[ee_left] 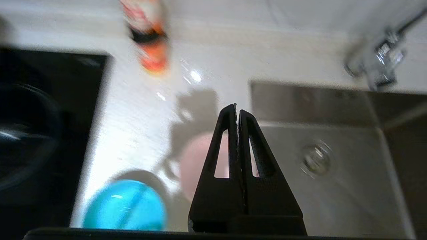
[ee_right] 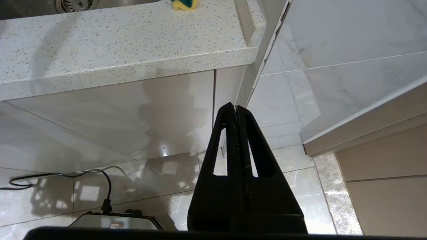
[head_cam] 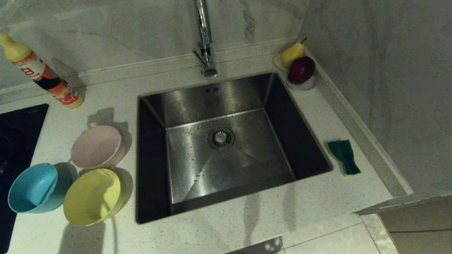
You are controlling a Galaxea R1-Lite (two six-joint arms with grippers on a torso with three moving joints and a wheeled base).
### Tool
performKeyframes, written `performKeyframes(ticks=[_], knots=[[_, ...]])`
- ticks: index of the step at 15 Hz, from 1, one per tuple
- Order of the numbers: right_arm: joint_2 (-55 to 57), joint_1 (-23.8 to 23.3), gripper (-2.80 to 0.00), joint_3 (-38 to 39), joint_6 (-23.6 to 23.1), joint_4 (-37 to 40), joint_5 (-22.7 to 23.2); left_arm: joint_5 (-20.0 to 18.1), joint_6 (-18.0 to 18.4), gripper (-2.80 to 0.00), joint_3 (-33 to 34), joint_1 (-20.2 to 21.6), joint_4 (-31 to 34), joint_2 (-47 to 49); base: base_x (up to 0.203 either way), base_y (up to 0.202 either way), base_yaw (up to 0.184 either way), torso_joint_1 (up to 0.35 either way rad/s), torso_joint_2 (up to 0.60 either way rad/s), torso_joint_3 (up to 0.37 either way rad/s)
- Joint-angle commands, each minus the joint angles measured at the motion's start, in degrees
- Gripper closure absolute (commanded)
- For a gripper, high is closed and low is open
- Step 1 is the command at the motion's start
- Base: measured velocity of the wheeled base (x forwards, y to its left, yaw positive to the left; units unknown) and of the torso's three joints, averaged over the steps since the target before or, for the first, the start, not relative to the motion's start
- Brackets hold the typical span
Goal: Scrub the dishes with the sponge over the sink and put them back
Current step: Turn on the faucet
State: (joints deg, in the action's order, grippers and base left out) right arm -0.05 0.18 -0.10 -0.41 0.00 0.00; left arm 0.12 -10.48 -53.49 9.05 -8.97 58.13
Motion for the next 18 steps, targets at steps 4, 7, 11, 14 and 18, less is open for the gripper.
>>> performKeyframes(ticks=[4,7,11,14,18], knots=[[0.03,0.01,0.00,0.01,-0.03,0.00,0.00,-8.51,-6.31,0.00,-5.06,-7.80,-0.56,15.03,0.000,0.000,0.000,0.000,0.00,0.000],[0.05,-0.01,0.00,0.01,-0.03,0.00,0.00,-10.08,-12.74,0.00,-12.99,-16.08,-0.78,22.96,0.000,0.000,0.000,0.000,0.00,0.000],[-0.04,-0.01,0.00,0.01,-0.03,0.00,0.00,-10.37,-17.14,0.00,-25.69,-20.74,-1.14,33.89,0.000,0.000,0.000,0.000,0.00,0.000],[-0.04,-0.01,0.00,0.01,-0.03,0.00,0.00,-10.37,-20.28,0.00,-34.95,-22.29,-2.44,41.97,0.000,0.000,0.000,0.000,0.00,0.000],[0.04,-0.01,0.00,0.01,-0.03,0.00,0.00,-10.31,-24.87,0.00,-42.12,-22.49,-5.36,48.43,0.000,0.000,0.000,0.000,0.00,0.000]])
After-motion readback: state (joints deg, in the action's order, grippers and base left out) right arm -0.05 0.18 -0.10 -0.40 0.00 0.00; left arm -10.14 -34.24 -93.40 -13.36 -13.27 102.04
